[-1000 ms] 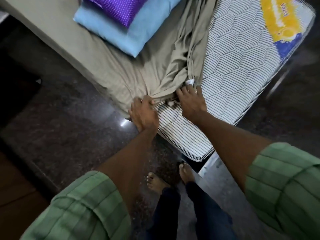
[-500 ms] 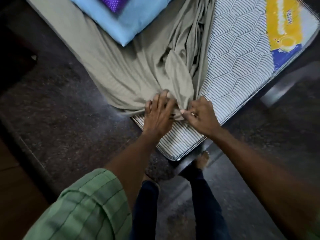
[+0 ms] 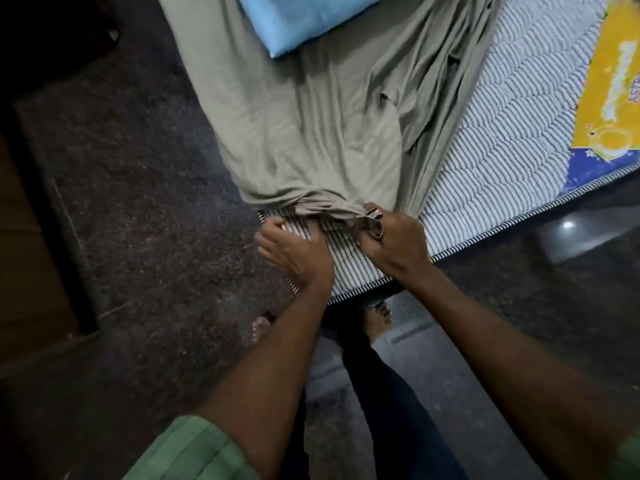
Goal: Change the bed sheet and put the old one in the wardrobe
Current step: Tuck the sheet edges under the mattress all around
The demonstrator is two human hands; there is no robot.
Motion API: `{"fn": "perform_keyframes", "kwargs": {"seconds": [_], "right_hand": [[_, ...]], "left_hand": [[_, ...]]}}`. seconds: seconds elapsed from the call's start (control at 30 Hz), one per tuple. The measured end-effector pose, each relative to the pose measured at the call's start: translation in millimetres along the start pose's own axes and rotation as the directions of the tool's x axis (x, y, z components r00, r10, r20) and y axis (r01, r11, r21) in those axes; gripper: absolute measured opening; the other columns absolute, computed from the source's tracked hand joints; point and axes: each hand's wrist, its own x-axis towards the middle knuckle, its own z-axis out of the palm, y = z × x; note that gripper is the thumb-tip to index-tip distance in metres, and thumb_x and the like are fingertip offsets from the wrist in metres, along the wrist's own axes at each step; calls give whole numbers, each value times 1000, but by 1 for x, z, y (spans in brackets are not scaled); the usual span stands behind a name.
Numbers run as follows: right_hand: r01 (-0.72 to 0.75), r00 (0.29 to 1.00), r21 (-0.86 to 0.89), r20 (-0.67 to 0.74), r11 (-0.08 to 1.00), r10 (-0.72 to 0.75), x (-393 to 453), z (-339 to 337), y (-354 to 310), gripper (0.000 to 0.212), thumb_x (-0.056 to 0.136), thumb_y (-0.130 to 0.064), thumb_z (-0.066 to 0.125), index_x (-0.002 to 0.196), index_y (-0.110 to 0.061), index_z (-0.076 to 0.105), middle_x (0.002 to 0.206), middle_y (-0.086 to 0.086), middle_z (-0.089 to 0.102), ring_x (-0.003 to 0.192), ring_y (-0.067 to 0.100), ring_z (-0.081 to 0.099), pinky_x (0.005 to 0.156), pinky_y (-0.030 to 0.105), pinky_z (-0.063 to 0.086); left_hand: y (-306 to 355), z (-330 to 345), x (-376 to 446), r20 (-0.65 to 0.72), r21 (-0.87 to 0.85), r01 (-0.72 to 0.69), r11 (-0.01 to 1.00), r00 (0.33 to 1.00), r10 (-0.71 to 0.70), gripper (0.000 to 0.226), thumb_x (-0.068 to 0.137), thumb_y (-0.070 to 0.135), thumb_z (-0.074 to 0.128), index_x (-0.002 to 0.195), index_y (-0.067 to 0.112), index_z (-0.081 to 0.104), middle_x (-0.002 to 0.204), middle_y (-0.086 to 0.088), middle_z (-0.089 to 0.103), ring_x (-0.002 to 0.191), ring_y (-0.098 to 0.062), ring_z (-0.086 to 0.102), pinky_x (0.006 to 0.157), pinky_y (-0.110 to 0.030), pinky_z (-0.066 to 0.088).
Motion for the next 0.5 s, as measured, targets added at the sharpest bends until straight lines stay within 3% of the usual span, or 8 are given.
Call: {"fn": "perform_keyframes", "kwargs": {"seconds": [0.07, 0.13, 0.17, 0.23, 0.3, 0.33, 0.4, 0.5], "right_hand": [[-73, 992, 136, -87, 988, 85, -2, -6, -8, 54, 100, -59, 51, 65, -18, 57, 52, 5, 55, 57, 35, 60, 52, 34, 29], [-63, 985, 271, -135, 960, 103, -1, -16, -20, 60, 102, -58, 50, 53, -25, 37, 45, -5, 38, 44, 20, 47, 50, 34, 24], [-37, 988, 328, -129, 944, 83, -1, -20, -24, 60, 101, -54, 56, 52, -28, 34, 44, -7, 33, 42, 12, 41, 48, 34, 25], [5, 998, 377, -64, 926, 20, 2, -26, -24, 59, 97, -51, 64, 50, -30, 35, 43, -8, 32, 43, 2, 35, 47, 32, 26], [-15, 997, 317, 77, 948, -10, 5, -30, -16, 55, 91, -65, 64, 53, -26, 54, 47, -11, 48, 48, 1, 48, 49, 32, 37], [-40, 989, 280, 147, 959, -2, 7, -32, -10, 55, 87, -73, 65, 64, -23, 67, 55, -11, 61, 55, 2, 59, 53, 33, 45], [-49, 983, 245, 181, 968, 4, 7, -36, 1, 48, 81, -69, 75, 85, -20, 75, 72, -10, 72, 69, 1, 67, 61, 28, 51], [16, 996, 113, 81, 994, -25, -10, -31, 5, 41, 75, -51, 83, 82, -19, 57, 71, -9, 61, 70, 14, 62, 59, 33, 45]], "left_hand": [[9, 11, -13, 275, -371, 444, 815, 891, -360, 33, 86, 35, 72, 104, 9, 62, 98, -9, 66, 98, -33, 63, 92, -37, 49], [11, 18, -17, 712, -454, 748, 483, 631, -307, 45, 94, 47, 59, 112, 8, 72, 106, -8, 75, 108, -29, 69, 104, -44, 53], [12, 20, -13, 800, -455, 804, 382, 558, -221, 47, 97, 49, 53, 118, 11, 72, 114, -9, 74, 118, -29, 66, 110, -46, 49], [18, 26, 8, 823, -521, 829, 203, 551, -136, 37, 92, 43, 53, 109, 14, 69, 110, -13, 68, 120, -34, 58, 112, -46, 43], [25, 30, 33, 796, -575, 816, 59, 575, -190, 32, 91, 40, 46, 85, 16, 66, 92, -11, 61, 98, -33, 60, 97, -44, 47], [27, 29, 41, 797, -582, 813, 1, 571, -195, 39, 95, 40, 41, 78, 16, 65, 87, -10, 61, 89, -31, 60, 92, -44, 47], [21, 31, 47, 798, -571, 819, 55, 569, -200, 53, 101, 46, 33, 80, 14, 70, 91, -11, 68, 94, -31, 66, 96, -46, 48], [-18, 14, 18, 849, -473, 874, 113, 486, -207, 64, 102, 61, 33, 111, 10, 71, 121, -20, 69, 118, -38, 64, 96, -50, 52]]}}
